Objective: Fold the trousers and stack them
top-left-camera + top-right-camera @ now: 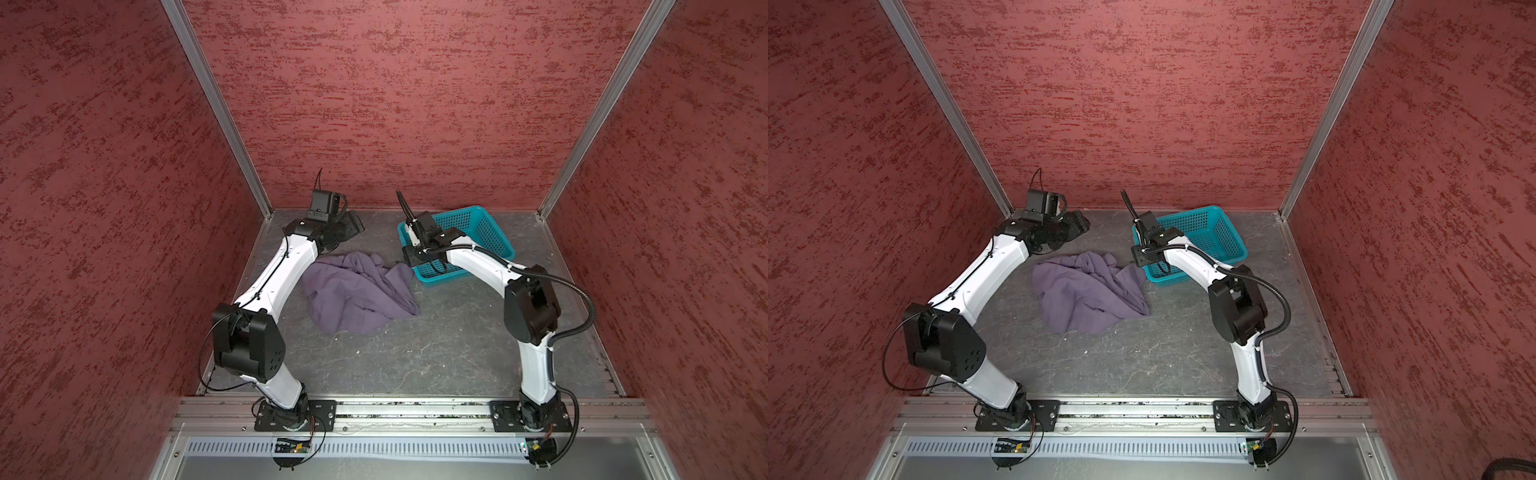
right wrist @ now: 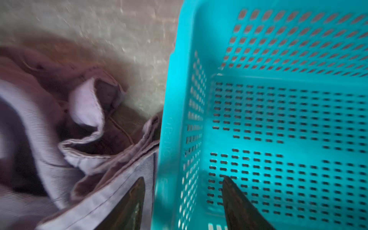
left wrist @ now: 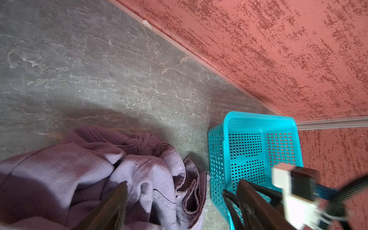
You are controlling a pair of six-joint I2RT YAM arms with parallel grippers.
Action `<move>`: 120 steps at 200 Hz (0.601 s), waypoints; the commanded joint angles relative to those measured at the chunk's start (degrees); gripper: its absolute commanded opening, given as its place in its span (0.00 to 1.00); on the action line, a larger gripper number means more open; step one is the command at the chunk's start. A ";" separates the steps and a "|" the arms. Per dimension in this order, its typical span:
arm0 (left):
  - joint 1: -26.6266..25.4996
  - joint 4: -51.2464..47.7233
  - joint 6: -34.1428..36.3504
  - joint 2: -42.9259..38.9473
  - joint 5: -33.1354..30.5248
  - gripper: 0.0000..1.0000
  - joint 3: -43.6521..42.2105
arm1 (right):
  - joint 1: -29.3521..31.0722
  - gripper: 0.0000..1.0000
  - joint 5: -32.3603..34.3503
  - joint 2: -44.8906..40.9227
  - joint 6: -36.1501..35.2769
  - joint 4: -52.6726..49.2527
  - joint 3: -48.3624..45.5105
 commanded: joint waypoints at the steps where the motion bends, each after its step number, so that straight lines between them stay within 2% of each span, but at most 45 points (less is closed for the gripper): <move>1: 0.31 -1.09 0.60 -1.20 -0.03 0.86 0.03 | -0.14 0.62 2.86 1.74 1.92 -0.30 3.02; 15: 0.58 -1.09 0.52 -1.51 -0.13 0.86 -0.21 | -0.65 0.58 4.10 3.03 3.70 -0.61 4.10; 34: 0.84 -1.00 0.33 -1.79 -0.13 0.86 -0.51 | -2.57 0.47 4.79 4.32 6.71 -1.22 5.01; 57: 1.17 -1.09 0.24 -1.72 0.04 0.87 -0.63 | -5.68 0.38 4.88 4.74 8.12 -1.38 4.72; 93: 1.54 -1.24 0.15 -1.63 0.62 0.87 -0.61 | -10.79 0.33 6.74 4.63 3.17 0.30 4.18; 106: 1.63 -0.98 -0.06 -1.55 0.88 0.87 -0.76 | -12.94 0.24 7.14 5.48 1.07 0.36 5.48; 120: 1.72 -0.74 -0.48 -1.57 1.01 0.86 -0.96 | -15.17 0.21 7.68 7.06 0.57 -0.42 7.87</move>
